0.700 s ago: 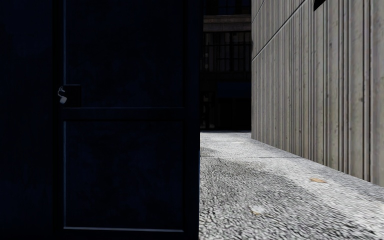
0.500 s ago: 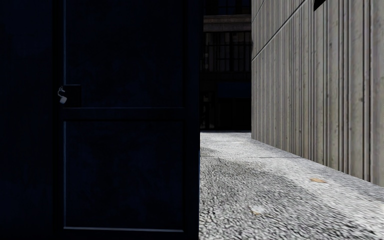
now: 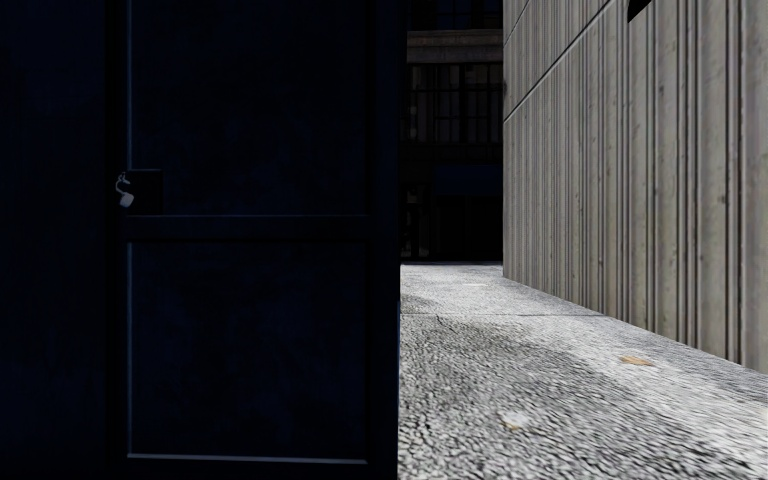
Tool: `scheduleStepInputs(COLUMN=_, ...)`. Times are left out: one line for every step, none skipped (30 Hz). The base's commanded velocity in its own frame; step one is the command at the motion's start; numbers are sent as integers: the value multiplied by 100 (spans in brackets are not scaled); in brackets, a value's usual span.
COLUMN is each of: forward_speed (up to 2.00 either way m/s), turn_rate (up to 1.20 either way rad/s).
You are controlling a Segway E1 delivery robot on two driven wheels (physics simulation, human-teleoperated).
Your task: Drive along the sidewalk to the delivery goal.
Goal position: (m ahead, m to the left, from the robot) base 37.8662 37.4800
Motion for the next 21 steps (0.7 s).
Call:
scheduleStepInputs(forward_speed=0, turn_rate=0)
scheduleStepInputs(forward_speed=0, turn_rate=0)
scheduleStepInputs(forward_speed=0, turn_rate=0)
scheduleStepInputs(forward_speed=0, turn_rate=0)
scheduleStepInputs(forward_speed=0, turn_rate=0)
scheduleStepInputs(forward_speed=0, turn_rate=0)
scheduleStepInputs(forward_speed=0, turn_rate=0)
scheduleStepInputs(forward_speed=0, turn_rate=0)
scheduleStepInputs(forward_speed=0, turn_rate=0)
scheduleStepInputs(forward_speed=-10, turn_rate=0)
scheduleStepInputs(forward_speed=-10, turn_rate=0)
scheduleStepInputs(forward_speed=-27, turn_rate=0)
scheduleStepInputs(forward_speed=-40, turn_rate=0)
scheduleStepInputs(forward_speed=-49, turn_rate=0)
scheduleStepInputs(forward_speed=-49, turn_rate=0)
scheduleStepInputs(forward_speed=-52, turn_rate=0)
scheduleStepInputs(forward_speed=-54, turn_rate=-14)
scheduleStepInputs(forward_speed=-54, turn_rate=-19)
scheduleStepInputs(forward_speed=-54, turn_rate=-19)
scheduleStepInputs(forward_speed=-54, turn_rate=-23)
scheduleStepInputs(forward_speed=-54, turn_rate=-26)
